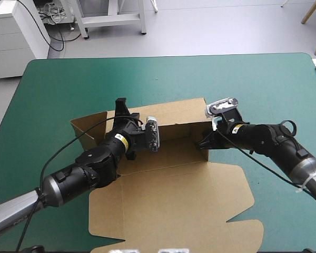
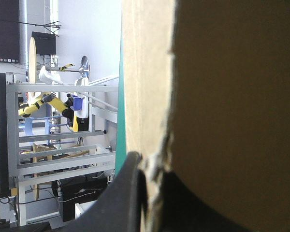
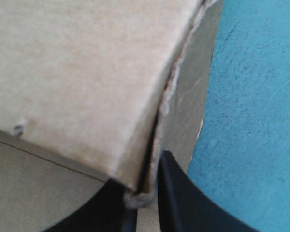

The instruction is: Fold the box

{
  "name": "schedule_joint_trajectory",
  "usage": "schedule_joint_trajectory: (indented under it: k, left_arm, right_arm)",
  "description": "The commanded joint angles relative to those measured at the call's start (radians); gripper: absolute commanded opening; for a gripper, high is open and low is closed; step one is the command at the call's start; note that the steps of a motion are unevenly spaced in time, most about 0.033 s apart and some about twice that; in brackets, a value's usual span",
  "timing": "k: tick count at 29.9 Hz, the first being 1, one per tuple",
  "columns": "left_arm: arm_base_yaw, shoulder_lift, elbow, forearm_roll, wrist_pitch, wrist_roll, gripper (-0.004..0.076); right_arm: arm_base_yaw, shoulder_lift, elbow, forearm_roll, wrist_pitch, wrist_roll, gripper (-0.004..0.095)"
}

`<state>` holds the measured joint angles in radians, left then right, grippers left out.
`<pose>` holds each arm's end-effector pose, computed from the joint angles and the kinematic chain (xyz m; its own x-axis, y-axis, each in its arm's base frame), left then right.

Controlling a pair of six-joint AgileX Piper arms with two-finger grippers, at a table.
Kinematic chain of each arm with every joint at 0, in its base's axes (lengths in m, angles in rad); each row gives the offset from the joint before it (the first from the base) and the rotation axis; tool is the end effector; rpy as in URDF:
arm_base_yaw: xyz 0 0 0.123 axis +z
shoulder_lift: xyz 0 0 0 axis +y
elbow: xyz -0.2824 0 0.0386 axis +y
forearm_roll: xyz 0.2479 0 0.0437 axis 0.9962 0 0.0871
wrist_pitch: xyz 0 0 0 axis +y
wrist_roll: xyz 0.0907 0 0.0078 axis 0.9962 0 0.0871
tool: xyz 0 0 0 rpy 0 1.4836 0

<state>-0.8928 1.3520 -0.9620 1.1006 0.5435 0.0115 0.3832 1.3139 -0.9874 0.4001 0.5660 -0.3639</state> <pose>0.2148 -0.1996 0.3096 0.2181 0.9539 -0.2061 0.5171 0.0662 0.8534 0.2510 0.1217 0.3058 -0.6340 -0.2778 -0.7217 -0.5183 0.8452 0.1301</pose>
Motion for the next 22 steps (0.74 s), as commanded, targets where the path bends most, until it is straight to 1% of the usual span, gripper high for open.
schedule_joint_trajectory:
  k: [1, 9, 11, 12, 14, 16, 18, 20, 21, 22]
  left_arm:
    - [-0.018, -0.014, -0.004, -0.077, -0.067, -0.011, -0.0008]
    - [-0.018, -0.014, -0.004, -0.077, -0.070, -0.011, -0.0007]
    - [-0.019, -0.016, -0.004, -0.077, -0.070, -0.011, 0.0003]
    - [-0.021, -0.016, -0.004, -0.077, -0.070, -0.011, 0.0020]
    - [-0.036, -0.020, -0.007, -0.077, -0.057, -0.011, 0.0090]
    - [-0.059, -0.025, -0.016, -0.077, -0.033, -0.011, 0.0184]
    - [-0.094, -0.039, -0.025, -0.076, -0.020, -0.011, 0.0299]
    - [-0.132, -0.050, -0.031, -0.074, -0.004, -0.011, 0.0378]
    - [-0.152, -0.057, -0.033, -0.074, 0.009, -0.011, 0.0398]
    - [-0.167, -0.062, -0.035, -0.074, 0.023, -0.011, 0.0400]
  right_arm:
    - [0.007, -0.019, -0.030, 0.076, -0.061, -0.005, -0.0020]
    - [0.007, -0.019, -0.030, 0.076, -0.101, 0.014, -0.0020]
    - [0.007, -0.019, -0.030, 0.076, -0.103, 0.014, -0.0019]
    - [0.007, -0.019, -0.030, 0.076, -0.103, 0.018, -0.0019]
    - [0.007, -0.019, -0.030, 0.076, -0.109, 0.028, -0.0019]
    - [0.007, -0.019, -0.030, 0.076, -0.131, 0.050, -0.0018]
    - [0.007, -0.019, -0.030, 0.076, -0.150, 0.058, -0.0018]
    - [0.007, -0.017, -0.030, 0.074, -0.158, 0.058, -0.0017]
    - [0.007, -0.017, -0.030, 0.072, -0.163, 0.059, -0.0017]
    - [0.007, -0.012, -0.030, 0.072, -0.166, 0.059, -0.0017]
